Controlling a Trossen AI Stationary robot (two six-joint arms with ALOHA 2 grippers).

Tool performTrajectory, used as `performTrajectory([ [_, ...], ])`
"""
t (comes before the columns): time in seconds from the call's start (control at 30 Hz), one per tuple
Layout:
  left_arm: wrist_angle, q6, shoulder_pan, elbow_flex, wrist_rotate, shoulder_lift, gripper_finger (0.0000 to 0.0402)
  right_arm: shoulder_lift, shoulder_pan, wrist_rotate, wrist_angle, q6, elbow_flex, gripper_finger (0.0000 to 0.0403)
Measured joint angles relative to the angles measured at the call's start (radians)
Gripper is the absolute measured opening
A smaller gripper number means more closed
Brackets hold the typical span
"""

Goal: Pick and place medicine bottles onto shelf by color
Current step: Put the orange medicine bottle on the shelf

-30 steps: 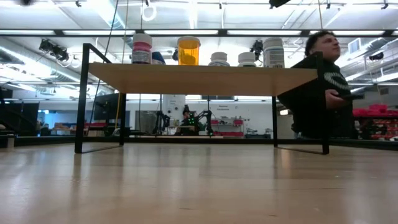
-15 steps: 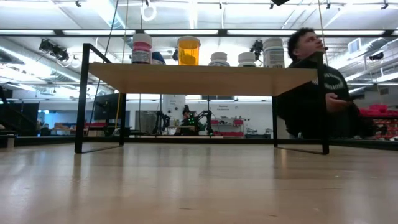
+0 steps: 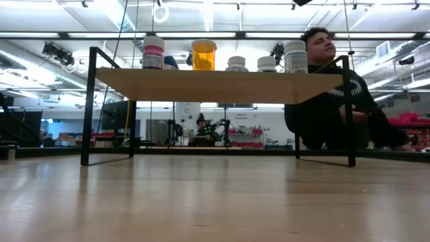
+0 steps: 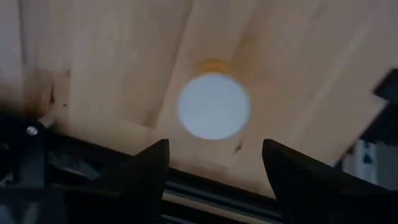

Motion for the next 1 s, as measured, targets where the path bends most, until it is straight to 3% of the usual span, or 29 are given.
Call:
performTrajectory([
  [0.3, 0.193, -0.085, -0.006, -0.146, -0.018, -0.085, 0.0281, 0.000, 0.000, 0.000, 0.000, 0.003, 0.000, 0.0280],
  [1.0, 0.259, -0.084, 0.000, -0.226, -0.044, -0.083, 0.0282, 0.000, 0.000, -0.001, -0.001, 0.002, 0.000, 0.0280],
])
